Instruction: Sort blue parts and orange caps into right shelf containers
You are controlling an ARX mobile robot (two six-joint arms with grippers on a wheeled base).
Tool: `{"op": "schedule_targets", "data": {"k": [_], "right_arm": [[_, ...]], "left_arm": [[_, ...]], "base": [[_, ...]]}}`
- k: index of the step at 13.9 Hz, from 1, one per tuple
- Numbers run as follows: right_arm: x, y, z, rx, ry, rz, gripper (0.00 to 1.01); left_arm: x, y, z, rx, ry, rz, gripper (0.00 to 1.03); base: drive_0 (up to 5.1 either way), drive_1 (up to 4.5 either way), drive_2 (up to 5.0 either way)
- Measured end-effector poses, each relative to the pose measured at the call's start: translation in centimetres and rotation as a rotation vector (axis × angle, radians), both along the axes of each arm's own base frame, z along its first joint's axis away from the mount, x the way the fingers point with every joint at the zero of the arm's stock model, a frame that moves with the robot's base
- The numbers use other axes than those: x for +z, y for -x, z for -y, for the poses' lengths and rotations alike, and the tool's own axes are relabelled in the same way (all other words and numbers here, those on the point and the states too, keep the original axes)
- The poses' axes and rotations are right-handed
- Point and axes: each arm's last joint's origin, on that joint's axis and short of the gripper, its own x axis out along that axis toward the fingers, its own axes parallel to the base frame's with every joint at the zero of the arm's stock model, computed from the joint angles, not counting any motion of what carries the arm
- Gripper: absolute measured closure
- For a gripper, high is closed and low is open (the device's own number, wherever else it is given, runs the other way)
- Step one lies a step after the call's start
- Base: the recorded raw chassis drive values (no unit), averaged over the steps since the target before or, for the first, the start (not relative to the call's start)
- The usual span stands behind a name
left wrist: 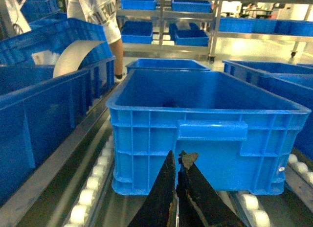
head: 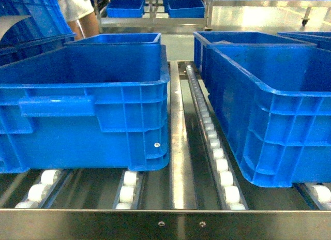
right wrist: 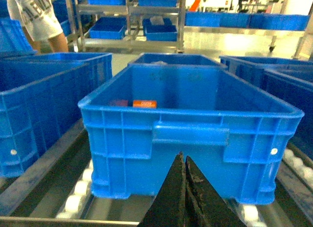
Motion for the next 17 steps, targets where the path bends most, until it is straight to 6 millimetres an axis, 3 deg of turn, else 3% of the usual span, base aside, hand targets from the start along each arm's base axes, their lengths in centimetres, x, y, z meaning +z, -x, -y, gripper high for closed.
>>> {"op": "schedule_targets", "data": {"k": [3, 4, 10, 11, 17], "right_arm": [[-0.39, -0.04, 0.00, 0.000, 0.000, -0.027, 1.00], [-0.36, -0.04, 0.00, 0.000, 0.000, -0.025, 0.98], [-0.37, -0.04, 0.00, 0.000, 0.000, -0.026, 0.16], [-0.37, -0.04, 0.00, 0.000, -0.001, -0.026, 0.01], [-0.37, -0.04, 0.00, 0.000, -0.001, -0.026, 0.03]], "left_arm": [[-0.20, -0.01, 0.00, 0.001, -0.001, -0.019, 1.01], [-0.20, -0.01, 0.00, 0.001, -0.001, -0.020, 0.97], [-0.20, -0.01, 0.00, 0.001, -0.001, -0.020, 0.13], [-0.20, -0.01, 0.00, 0.001, -0.002, -0.020, 0.03], [-0.20, -0.01, 0.00, 0.001, -0.002, -0.020, 0.05]], "base": [[0.0, 0.00, 0.0], [0.0, 0.00, 0.0], [0.0, 0.00, 0.0], [0.0, 0.00, 0.0], [0.0, 0.00, 0.0]]}}
